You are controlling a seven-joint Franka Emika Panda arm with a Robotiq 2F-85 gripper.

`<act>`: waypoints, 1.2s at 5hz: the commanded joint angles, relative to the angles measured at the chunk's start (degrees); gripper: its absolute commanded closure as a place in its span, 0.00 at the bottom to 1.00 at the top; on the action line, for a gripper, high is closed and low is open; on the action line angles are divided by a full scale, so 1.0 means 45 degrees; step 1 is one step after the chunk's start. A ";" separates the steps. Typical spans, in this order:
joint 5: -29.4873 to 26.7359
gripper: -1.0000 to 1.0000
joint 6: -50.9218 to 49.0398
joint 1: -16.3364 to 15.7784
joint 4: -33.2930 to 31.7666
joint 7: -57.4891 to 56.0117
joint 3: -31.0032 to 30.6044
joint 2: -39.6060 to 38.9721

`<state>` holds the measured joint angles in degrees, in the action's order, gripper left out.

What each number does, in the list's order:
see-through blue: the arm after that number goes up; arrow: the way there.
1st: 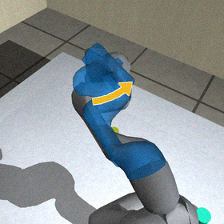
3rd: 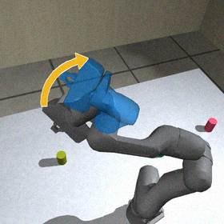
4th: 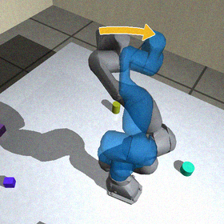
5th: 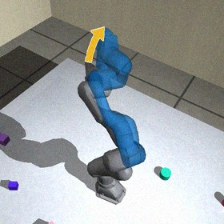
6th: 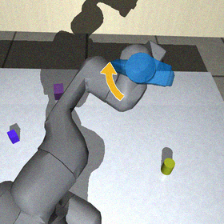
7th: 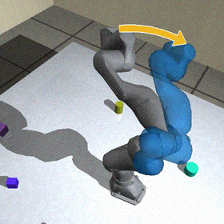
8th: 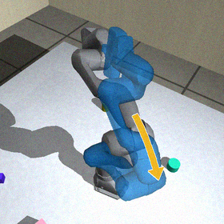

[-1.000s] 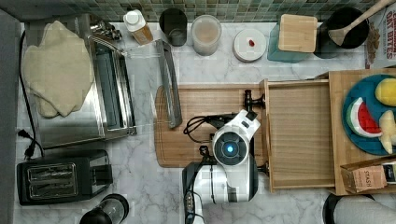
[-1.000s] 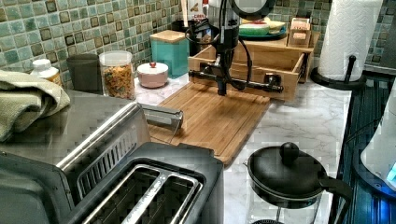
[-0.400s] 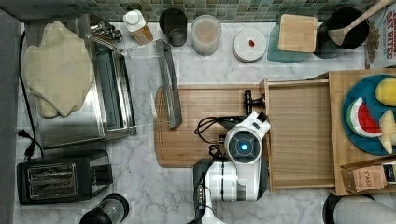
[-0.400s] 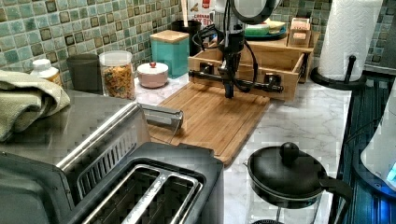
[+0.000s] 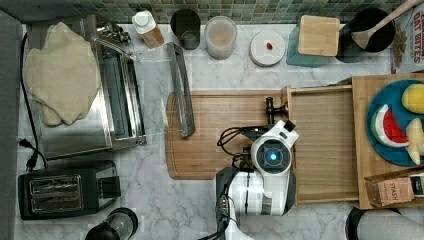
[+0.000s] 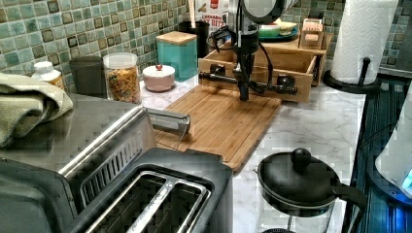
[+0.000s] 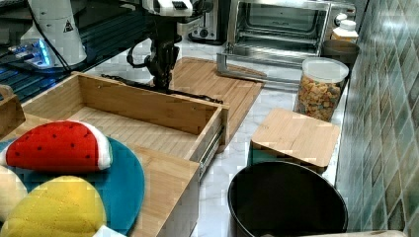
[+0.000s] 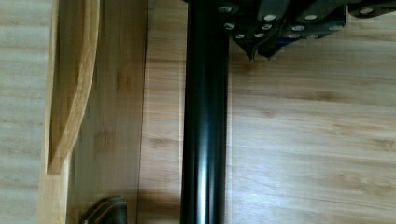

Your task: Close the drawer.

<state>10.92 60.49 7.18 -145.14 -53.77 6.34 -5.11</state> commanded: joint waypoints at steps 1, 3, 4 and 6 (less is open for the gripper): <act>-0.3476 1.00 -0.0400 0.2595 0.4138 -0.5782 0.2225 -0.1421; -0.3881 1.00 -0.1015 0.3511 0.6578 -0.7733 0.2876 -0.2598; -0.1938 1.00 -0.1221 0.2945 0.6837 -0.6363 0.3783 -0.2383; -0.1291 1.00 -0.0083 0.2415 0.5892 -0.4512 0.4339 -0.2062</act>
<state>3.44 56.48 13.32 -126.57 -77.22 18.44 -17.79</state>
